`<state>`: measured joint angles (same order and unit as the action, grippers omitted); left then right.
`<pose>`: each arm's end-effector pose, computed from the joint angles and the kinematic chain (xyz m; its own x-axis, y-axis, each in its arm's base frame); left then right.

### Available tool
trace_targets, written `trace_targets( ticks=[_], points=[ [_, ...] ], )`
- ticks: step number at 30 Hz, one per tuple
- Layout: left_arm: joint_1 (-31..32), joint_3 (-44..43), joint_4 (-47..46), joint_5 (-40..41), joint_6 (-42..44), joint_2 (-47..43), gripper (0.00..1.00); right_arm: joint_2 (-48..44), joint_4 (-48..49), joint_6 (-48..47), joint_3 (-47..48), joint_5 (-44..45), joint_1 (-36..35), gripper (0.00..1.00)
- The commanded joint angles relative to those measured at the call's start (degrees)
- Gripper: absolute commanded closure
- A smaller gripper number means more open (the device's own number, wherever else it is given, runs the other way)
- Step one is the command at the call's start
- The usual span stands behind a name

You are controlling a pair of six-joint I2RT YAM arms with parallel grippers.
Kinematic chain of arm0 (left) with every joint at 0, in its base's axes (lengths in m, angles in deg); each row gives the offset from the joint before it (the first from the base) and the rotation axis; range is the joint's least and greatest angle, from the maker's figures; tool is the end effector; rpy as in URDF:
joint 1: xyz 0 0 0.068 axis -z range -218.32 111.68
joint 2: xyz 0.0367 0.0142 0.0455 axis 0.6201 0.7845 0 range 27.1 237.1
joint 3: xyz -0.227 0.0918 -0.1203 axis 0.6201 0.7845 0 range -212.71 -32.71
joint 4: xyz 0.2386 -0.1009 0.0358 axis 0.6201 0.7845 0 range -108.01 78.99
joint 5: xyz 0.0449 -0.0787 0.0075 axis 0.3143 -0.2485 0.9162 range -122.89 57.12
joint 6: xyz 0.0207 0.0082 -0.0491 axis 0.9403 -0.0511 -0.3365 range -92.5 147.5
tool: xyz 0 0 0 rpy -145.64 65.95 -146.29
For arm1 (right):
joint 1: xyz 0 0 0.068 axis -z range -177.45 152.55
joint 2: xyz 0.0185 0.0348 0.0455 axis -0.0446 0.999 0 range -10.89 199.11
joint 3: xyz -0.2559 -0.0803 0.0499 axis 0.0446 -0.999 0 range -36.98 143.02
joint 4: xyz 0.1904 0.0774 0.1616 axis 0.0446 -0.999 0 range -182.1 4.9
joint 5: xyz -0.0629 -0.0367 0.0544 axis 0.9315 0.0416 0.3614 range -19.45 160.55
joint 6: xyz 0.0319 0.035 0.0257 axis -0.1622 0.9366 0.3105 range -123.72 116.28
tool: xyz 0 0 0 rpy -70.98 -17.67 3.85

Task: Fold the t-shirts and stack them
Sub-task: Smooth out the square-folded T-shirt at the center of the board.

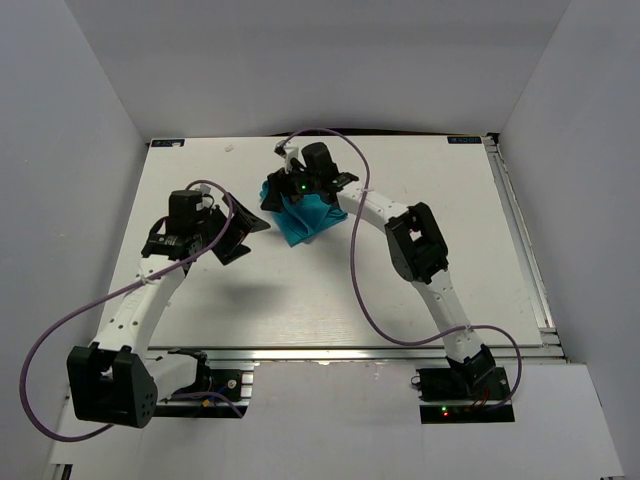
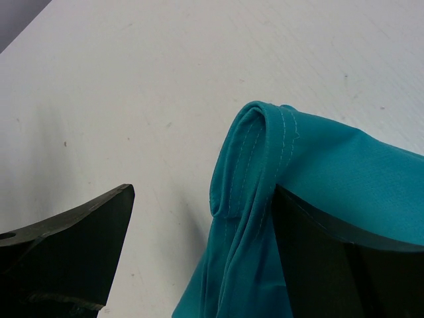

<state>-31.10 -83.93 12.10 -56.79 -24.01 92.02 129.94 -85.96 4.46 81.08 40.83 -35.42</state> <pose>0.2335 -0.0441 0.2792 -0.7445 -0.6269 -0.2297 -0.2854 0.6098 -0.7394 0.4384 0.3647 0.1986 -0.4398 -0.1866 -0.8785 -0.8383 0.4361 0.3271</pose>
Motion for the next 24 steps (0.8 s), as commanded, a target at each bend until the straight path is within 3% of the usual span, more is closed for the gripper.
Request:
trace_targets(
  ticks=[1, 6, 10, 11, 14, 16, 19, 20, 23, 24],
  points=[
    [-0.3, -0.4, 0.8, 0.7, 0.6, -2.5, 0.02, 0.4, 3.4, -0.2, 1.3, 0.1, -0.2, 0.11],
    [-0.5, -3.4, -0.4, 1.4, 1.1, -0.9, 0.02, -9.1, 3.2, -2.1, -3.2, -6.0, 3.2, 0.11],
    [-1.2, -7.7, -5.9, 1.4, 1.1, 2.6, 0.02, -18.8, 7.2, -7.8, -13.7, -11.0, 7.1, 0.11],
    [-1.4, -8.8, -6.6, 1.7, 1.8, 3.8, 0.02, -21.4, 8.3, -9.2, -18.3, -16.0, 8.9, 0.11],
    [-2.9, -12.9, -12.2, -3.7, 3.9, 9.7, 0.02, -23.1, 7.9, -12.8, -22.2, -24.9, 12.0, 0.11],
    [-3.1, -19.2, -12.5, -6.1, 5.4, 15.6, 0.04, -23.4, 4.4, -18.2, -22.6, -26.0, 12.3, 0.12],
    [-3.1, -28.4, -12.7, -10.7, 6.0, 24.2, 0.14, -23.2, 1.4, -20.9, -24.3, -24.2, 12.7, 0.28],
    [-3.2, -30.7, -13.1, -13.9, 5.4, 26.5, 0.17, -22.5, 1.0, -20.6, -23.6, -23.8, 12.8, 0.42],
    [-2.2, -38.2, -15.5, -18.9, 1.8, 35.1, 0.3, -19.0, -4.1, -18.9, -20.3, -22.0, 13.1, 0.66],
    [-0.9, -40.3, -15.6, -20.2, 1.3, 37.0, 0.32, -18.1, -5.1, -18.6, -18.1, -21.2, 13.3, 0.69]
  ],
)
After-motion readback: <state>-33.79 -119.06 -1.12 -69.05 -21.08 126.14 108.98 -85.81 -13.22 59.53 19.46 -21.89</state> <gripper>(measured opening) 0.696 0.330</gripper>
